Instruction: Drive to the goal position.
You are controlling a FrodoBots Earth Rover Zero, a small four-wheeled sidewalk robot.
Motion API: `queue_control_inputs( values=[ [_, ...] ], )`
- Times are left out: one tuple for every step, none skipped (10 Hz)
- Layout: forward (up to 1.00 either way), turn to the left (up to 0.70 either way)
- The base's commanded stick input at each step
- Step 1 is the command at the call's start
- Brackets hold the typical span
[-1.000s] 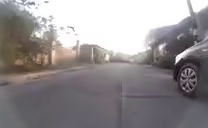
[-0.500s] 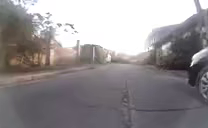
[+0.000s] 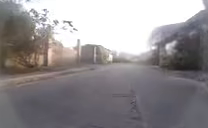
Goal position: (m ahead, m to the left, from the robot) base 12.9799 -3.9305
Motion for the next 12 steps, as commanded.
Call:
queue_control_inputs(
  values=[
    [1.00,-0.39],
    [1.00,-0.39],
    [1.00,-0.39],
    [1.00,-0.39],
    [1.00,-0.39],
    [1.00,-0.39],
    [1.00,-0.39],
    [1.00,-0.39],
    [1.00,-0.39],
    [1.00,-0.39],
    [1.00,-0.39],
    [1.00,-0.39]
  ],
)
